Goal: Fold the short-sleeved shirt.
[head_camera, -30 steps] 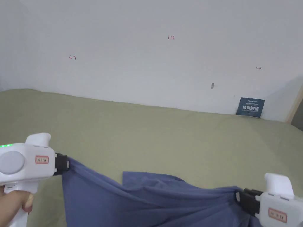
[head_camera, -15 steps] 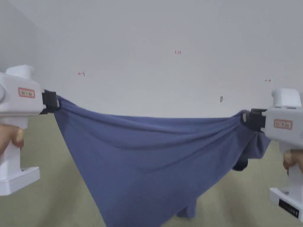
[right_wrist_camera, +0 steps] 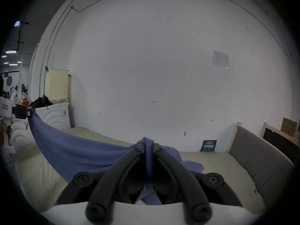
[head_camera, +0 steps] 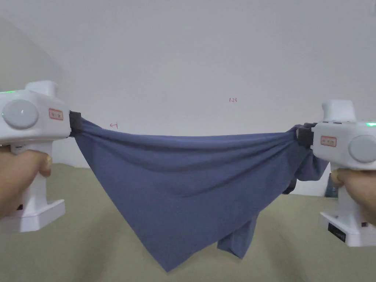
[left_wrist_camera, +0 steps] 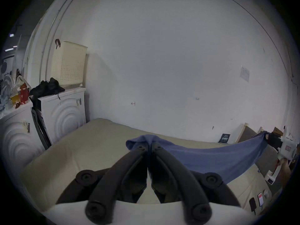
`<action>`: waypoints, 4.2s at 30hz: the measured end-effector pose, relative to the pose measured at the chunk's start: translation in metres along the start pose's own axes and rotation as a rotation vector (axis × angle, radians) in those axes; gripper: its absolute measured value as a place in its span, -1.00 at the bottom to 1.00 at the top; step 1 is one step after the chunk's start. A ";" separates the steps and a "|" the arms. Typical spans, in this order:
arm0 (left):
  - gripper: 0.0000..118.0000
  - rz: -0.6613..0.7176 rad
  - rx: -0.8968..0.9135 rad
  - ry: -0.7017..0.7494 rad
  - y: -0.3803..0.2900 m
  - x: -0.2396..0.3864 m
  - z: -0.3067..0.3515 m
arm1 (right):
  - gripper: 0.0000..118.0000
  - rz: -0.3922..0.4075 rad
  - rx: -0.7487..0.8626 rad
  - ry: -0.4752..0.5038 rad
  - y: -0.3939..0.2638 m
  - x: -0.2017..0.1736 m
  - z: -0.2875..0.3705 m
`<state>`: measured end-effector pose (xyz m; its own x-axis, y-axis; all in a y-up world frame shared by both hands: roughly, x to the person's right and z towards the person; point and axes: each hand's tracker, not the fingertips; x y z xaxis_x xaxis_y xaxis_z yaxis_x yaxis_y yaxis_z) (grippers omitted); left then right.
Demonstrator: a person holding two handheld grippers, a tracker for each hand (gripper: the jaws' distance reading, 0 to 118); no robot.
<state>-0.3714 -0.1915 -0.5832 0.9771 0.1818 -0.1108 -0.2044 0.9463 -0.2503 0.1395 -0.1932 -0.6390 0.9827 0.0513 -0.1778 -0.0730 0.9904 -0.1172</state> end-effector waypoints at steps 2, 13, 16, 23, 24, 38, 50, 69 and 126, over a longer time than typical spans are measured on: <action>-0.94 0.013 -0.013 -0.016 -0.015 -0.002 -0.002 | -0.86 -0.042 -0.024 -0.005 -0.015 0.001 -0.003; -0.94 0.054 -0.148 -0.063 -0.167 -0.017 0.051 | -0.86 -0.143 -0.211 -0.009 -0.173 0.027 0.062; -0.94 0.058 -0.249 -0.080 -0.208 -0.022 0.072 | -0.86 -0.141 -0.251 -0.028 -0.225 0.024 0.104; -0.94 0.103 -0.427 -0.054 -0.297 -0.039 0.111 | -0.85 -0.241 -0.459 -0.053 -0.320 0.015 0.174; -0.94 0.100 -0.447 -0.050 -0.306 -0.042 0.118 | -0.85 -0.262 -0.473 -0.054 -0.326 0.012 0.182; 0.57 0.046 -0.581 -0.006 -0.348 -0.060 0.147 | -0.22 -0.243 -0.482 -0.033 -0.317 0.003 0.211; 0.02 -0.130 -0.031 -0.155 -0.255 0.015 0.225 | 0.59 0.023 -0.073 -0.195 -0.219 -0.032 0.295; -0.94 -0.162 -0.512 -0.186 -0.225 -0.022 0.172 | -1.00 -0.018 -0.289 -0.073 -0.237 -0.053 0.305; -0.90 0.005 -0.734 -0.066 -0.361 -0.045 0.102 | -0.95 0.126 -0.931 0.176 -0.290 0.029 -0.135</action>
<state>-0.3354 -0.5135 -0.3896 0.9729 0.2230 -0.0616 -0.1734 0.5270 -0.8320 0.1667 -0.4963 -0.7418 0.9244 0.0552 -0.3774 -0.3567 0.4756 -0.8041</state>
